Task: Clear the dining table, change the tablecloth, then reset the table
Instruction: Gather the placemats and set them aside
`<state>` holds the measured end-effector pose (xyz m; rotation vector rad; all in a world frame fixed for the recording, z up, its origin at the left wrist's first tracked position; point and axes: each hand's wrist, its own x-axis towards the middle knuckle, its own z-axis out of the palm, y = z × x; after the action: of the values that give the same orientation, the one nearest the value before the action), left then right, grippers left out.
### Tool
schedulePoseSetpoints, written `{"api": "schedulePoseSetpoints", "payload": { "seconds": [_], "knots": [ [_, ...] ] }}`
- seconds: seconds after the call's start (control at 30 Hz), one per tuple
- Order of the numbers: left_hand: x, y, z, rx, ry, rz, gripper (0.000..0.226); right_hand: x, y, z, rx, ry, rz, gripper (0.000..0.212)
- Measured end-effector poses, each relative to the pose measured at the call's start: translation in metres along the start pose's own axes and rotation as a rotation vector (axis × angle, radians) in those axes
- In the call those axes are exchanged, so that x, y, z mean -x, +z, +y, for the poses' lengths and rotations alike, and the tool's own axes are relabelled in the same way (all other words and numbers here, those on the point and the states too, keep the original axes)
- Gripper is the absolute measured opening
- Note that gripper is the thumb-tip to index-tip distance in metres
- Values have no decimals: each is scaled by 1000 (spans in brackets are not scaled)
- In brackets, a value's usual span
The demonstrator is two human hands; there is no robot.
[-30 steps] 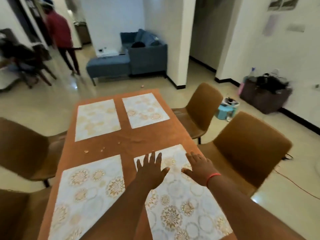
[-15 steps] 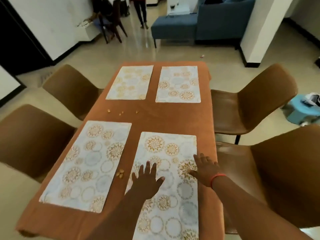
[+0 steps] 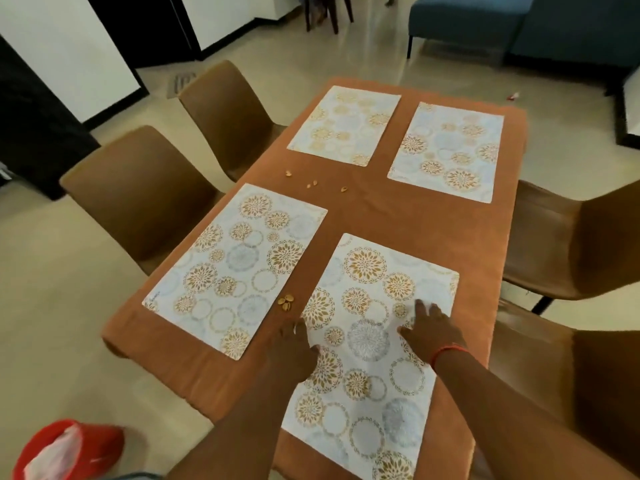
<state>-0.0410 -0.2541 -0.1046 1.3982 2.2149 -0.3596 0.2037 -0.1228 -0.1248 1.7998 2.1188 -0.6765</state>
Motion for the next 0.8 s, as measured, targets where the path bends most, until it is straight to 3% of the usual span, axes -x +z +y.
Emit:
{"api": "schedulePoseSetpoints", "payload": {
  "seconds": [0.13,0.3,0.4,0.5,0.6,0.8],
  "knots": [
    [-6,6,0,11,-92,82,73,-10,-5,0,-226,263,58,61],
    [-10,7,6,174,-212,66,76,-32,-12,13,-577,470,70,65],
    [-7,3,19,358,-312,58,77,-46,-19,29,-796,407,22,59],
    [0,13,36,690,-432,59,68,-49,-21,37,-841,244,-9,32],
    [16,20,61,974,-518,117,63,-39,-29,46,-933,162,-19,27],
    [41,6,106,1137,-497,249,60,-29,-55,87,-1037,133,31,27]
  ]
}}
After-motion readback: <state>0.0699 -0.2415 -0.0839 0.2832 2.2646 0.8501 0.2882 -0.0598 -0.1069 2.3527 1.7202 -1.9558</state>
